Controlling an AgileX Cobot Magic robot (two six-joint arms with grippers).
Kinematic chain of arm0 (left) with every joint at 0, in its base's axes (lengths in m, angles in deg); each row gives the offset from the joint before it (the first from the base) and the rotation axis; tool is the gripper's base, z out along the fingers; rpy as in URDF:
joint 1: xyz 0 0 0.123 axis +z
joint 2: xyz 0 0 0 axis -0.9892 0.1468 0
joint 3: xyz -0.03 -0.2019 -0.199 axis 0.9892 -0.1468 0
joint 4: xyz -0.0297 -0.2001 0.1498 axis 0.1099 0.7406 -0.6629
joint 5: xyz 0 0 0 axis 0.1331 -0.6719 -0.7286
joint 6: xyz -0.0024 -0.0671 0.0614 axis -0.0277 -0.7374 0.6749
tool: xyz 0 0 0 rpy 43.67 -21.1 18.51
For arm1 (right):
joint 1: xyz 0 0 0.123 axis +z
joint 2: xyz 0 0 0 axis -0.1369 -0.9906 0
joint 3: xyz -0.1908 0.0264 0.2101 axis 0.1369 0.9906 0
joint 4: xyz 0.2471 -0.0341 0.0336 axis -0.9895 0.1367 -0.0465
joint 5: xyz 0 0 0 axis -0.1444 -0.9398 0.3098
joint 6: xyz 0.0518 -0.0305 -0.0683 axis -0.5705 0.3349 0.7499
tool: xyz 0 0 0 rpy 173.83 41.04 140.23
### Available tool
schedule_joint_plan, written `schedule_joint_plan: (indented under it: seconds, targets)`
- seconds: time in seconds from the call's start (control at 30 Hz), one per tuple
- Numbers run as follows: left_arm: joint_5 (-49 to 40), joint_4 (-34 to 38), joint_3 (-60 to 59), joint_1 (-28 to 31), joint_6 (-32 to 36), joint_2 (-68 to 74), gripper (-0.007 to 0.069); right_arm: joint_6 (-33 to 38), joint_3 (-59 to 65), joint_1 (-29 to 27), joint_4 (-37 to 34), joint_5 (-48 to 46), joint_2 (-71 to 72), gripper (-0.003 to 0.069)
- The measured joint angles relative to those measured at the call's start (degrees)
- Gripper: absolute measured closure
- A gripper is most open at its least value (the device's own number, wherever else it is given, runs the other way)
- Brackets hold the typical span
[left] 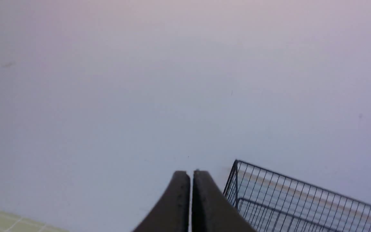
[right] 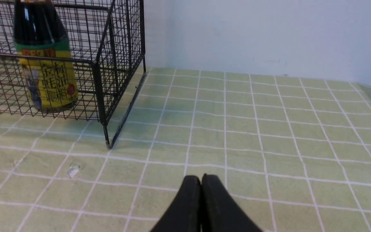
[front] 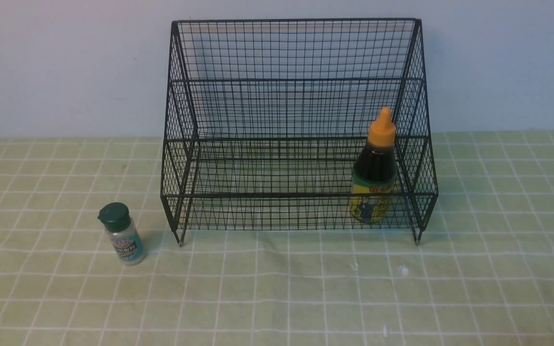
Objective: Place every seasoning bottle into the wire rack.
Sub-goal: Use the left arm to grab the condiment bottle closest to it
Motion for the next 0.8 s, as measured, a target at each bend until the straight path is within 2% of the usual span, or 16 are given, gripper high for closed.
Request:
schedule_joint_plan:
  seconds: [0.07,0.17,0.2,0.27,0.3,0.33,0.4,0.43,0.47,0.57,0.8]
  targets:
    - [-4.40,0.36,3.18,0.00,0.07,1.32,0.0631,0.00,0.00,0.00,0.00,0.00,0.00,0.0673]
    - [-17.19,0.36,11.50,0.00,0.86,7.76,0.0631,0.00,0.00,0.00,0.00,0.00,0.00,0.0673]
    - [-18.20,0.36,12.08,0.00,0.86,9.05,0.0631,0.00,0.00,0.00,0.00,0.00,0.00,0.0673]
    - [-31.57,0.36,19.65,0.00,1.24,18.56,0.0631,0.00,0.00,0.00,0.00,-0.05,0.00,0.0673]
    - [-33.59,0.30,20.22,0.00,1.24,20.36,0.0631,0.00,0.00,0.00,0.00,-0.05,0.00,0.0673]
    - [-41.12,0.09,25.57,0.00,1.70,27.80,0.0631,0.00,0.00,0.00,0.00,-0.05,0.00,0.0673]
    - [-46.23,-0.08,29.12,0.00,2.33,33.44,0.0631,0.00,0.00,0.00,0.00,-0.05,0.00,0.0673]
    - [-53.14,-0.70,33.86,0.00,3.73,41.66,0.0631,0.00,0.00,0.00,0.00,-0.05,0.00,0.0673]
    - [-53.88,-0.76,35.03,0.00,3.91,42.54,0.0631,0.00,0.00,0.00,0.00,-0.05,0.00,0.0673]
    - [-64.31,-2.46,45.36,0.00,6.93,57.01,0.0631,0.00,0.00,0.00,0.00,-0.05,0.00,0.0673]
    - [-76.79,-6.08,60.21,0.00,9.42,77.67,0.0631,0.00,0.00,0.00,0.00,-0.06,0.00,0.0673]
